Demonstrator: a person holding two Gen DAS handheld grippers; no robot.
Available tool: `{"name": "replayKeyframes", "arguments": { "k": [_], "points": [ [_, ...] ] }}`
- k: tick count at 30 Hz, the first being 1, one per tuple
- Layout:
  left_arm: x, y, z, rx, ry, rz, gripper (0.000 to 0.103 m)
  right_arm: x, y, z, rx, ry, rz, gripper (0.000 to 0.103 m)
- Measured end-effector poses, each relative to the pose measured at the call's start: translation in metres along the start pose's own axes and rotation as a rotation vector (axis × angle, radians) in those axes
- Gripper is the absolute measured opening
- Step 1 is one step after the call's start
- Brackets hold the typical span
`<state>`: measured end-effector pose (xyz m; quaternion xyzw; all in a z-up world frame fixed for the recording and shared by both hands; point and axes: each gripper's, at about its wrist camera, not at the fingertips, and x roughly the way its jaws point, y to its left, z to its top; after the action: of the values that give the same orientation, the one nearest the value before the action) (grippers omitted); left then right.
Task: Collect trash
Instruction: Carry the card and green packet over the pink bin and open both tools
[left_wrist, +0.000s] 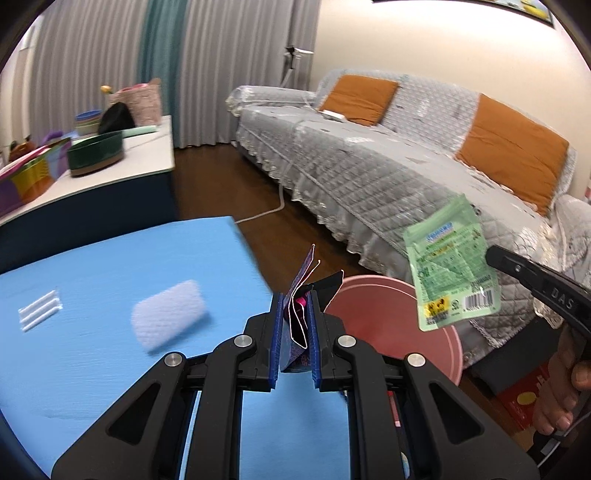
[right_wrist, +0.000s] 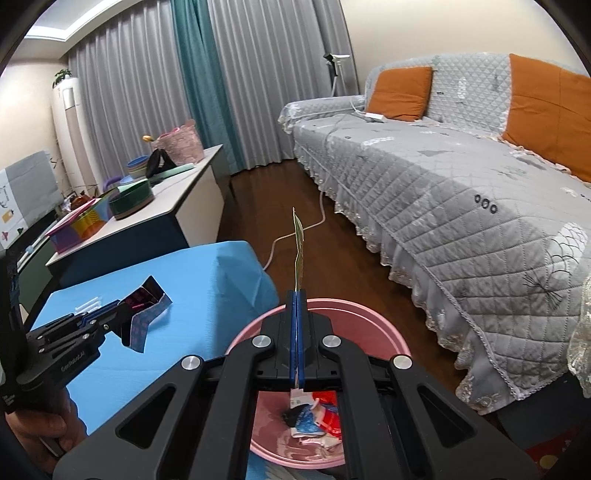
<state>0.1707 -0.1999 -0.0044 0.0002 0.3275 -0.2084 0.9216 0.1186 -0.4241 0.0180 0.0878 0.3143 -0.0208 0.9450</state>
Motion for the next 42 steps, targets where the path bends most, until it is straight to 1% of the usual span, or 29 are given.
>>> {"name": "replayKeyframes", "arguments": {
  "k": [6, 15, 18, 20, 21, 22, 23, 25, 30, 37, 42],
  "points": [
    [0.007, -0.021, -0.002, 0.032, 0.017, -0.039, 0.013, -0.002, -0.01, -0.003, -0.007, 0.002, -0.029, 0.0],
    [0.021, -0.041, -0.002, 0.042, 0.052, -0.092, 0.013, -0.005, -0.018, -0.005, -0.004, 0.005, -0.048, 0.0],
    [0.027, -0.048, -0.003, 0.045, 0.08, -0.133, 0.017, -0.004, -0.02, -0.004, -0.003, 0.011, -0.046, 0.001],
    [0.027, -0.05, -0.004, 0.05, 0.086, -0.146, 0.032, -0.004, -0.021, -0.004, 0.005, 0.017, -0.054, 0.004],
    [0.027, -0.05, -0.004, 0.056, 0.082, -0.145, 0.034, -0.003, -0.022, -0.004, 0.009, 0.019, -0.064, 0.007],
    [0.025, -0.049, -0.004, 0.058, 0.077, -0.14, 0.034, -0.004, -0.025, -0.004, 0.018, 0.021, -0.066, 0.016],
    [0.024, -0.047, -0.004, 0.055, 0.076, -0.136, 0.034, -0.003, -0.027, -0.004, 0.03, 0.021, -0.067, 0.028],
    [0.022, -0.041, -0.003, 0.036, 0.071, -0.128, 0.034, -0.003, -0.03, -0.003, 0.055, 0.02, -0.068, 0.037],
    [0.017, -0.02, -0.001, -0.005, 0.061, -0.085, 0.034, 0.001, -0.022, -0.003, 0.057, 0.023, -0.056, 0.037],
    [0.002, 0.012, -0.001, -0.037, 0.038, -0.023, 0.034, 0.009, 0.011, 0.001, 0.021, 0.02, -0.011, 0.037],
    [-0.011, 0.045, -0.001, -0.076, 0.025, 0.031, 0.034, 0.016, 0.041, 0.003, -0.004, 0.026, 0.031, 0.037]
  ]
}}
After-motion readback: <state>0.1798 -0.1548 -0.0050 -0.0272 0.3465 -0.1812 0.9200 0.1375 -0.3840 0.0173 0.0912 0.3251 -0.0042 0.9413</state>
